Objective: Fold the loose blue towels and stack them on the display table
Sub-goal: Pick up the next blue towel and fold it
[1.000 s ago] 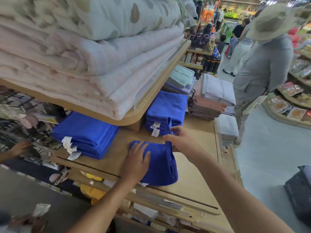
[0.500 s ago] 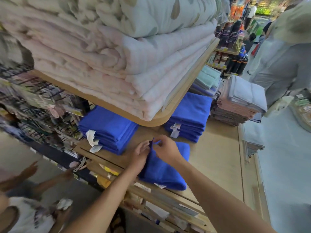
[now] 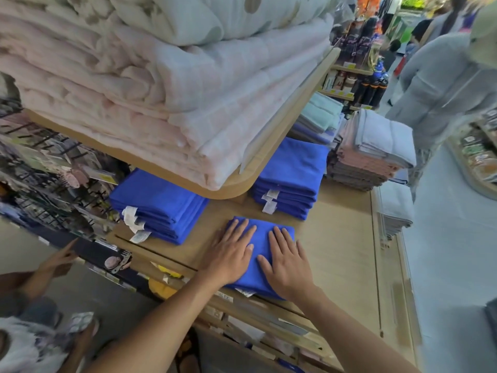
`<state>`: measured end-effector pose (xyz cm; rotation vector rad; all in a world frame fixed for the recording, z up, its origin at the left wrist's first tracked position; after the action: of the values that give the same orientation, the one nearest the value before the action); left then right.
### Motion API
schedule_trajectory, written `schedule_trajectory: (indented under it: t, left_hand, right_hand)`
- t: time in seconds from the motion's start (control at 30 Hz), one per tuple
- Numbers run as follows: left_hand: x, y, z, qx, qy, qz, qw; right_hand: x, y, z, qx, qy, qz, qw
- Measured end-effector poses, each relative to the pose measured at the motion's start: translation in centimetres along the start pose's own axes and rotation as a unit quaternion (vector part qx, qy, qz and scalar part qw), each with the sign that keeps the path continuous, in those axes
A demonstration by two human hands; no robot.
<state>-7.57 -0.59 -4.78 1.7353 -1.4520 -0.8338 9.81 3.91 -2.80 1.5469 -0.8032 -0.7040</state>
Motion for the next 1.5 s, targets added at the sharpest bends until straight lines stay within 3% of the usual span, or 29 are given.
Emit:
schedule_trajectory:
  t: [0.2,0.33,0.4,0.5,0.57,0.63,0.73,0.8,0.87,0.93,1.07,1.17,1.33,1.4,1.5]
  left_hand:
    - [0.1,-0.1,0.0,0.036,-0.003,-0.004,0.999]
    - [0.3,0.2,-0.5,0.082,-0.031,-0.032,0.996]
    - [0.3,0.4,-0.7,0.100,-0.040,-0.044,0.993]
    - [0.8,0.8,-0.8,0.160,-0.032,-0.067,0.984]
    - [1.0,1.5,-0.7,0.211,-0.012,-0.104,0.972]
    - [1.1,2.2,-0.8,0.333,0.061,-0.135,0.931]
    - [1.1,3.7,-1.6,0.561,0.178,-0.119,0.800]
    - [0.9,4.0,-2.6,0.652,0.196,-0.008,0.732]
    - [0.9,4.6,-4.2,0.683,0.204,0.121,0.691]
    - [0.0,5.8,-6.0,0.673,0.187,0.155,0.698]
    - [-4.7,9.9,-10.7,0.687,0.113,0.094,0.712]
    - [-10.2,13.1,-12.4,0.600,0.098,-0.025,0.794]
    - [-16.5,16.0,-14.2,0.316,0.057,-0.129,0.938]
    - [-18.2,16.1,-14.5,0.232,0.047,-0.124,0.964]
    - [-19.9,14.7,-14.6,0.227,0.035,-0.055,0.972]
  right_hand:
    - [0.2,0.3,0.3,-0.024,-0.014,-0.018,0.999]
    - [0.6,1.3,-1.3,-0.168,-0.153,-0.055,0.972]
    - [0.1,1.9,-1.9,-0.334,-0.221,-0.014,0.916]
    - [-1.1,2.4,-2.2,-0.528,-0.270,0.089,0.800]
    - [-0.8,2.9,-2.1,-0.580,-0.246,0.108,0.769]
    - [0.3,3.7,-2.1,-0.612,-0.202,0.094,0.759]
    - [2.0,5.6,-3.1,-0.644,-0.147,0.074,0.747]
    - [2.4,7.2,-4.8,-0.650,-0.134,0.058,0.746]
    - [2.2,9.0,-6.9,-0.653,-0.125,0.040,0.746]
    - [1.4,10.9,-9.0,-0.661,-0.127,0.021,0.740]
    - [-2.7,14.7,-12.7,-0.715,-0.139,0.009,0.685]
    - [-7.0,17.4,-14.8,-0.735,-0.145,0.001,0.662]
    - [-14.8,17.7,-17.0,-0.700,-0.228,-0.019,0.676]
    - [-16.8,16.0,-17.1,-0.667,-0.262,-0.011,0.698]
    - [-18.2,12.6,-17.1,-0.595,-0.277,-0.007,0.754]
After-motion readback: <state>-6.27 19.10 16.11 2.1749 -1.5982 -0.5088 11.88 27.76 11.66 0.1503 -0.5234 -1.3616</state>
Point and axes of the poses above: each hand's wrist, its own x-axis away from the middle knuckle, its own y-axis out of the back of the hand, z = x × y, the point moved 3 cm from there along -x, towards the middle knuckle, and after that the axes turned 15 degrees about x, right-handed, at the moved point
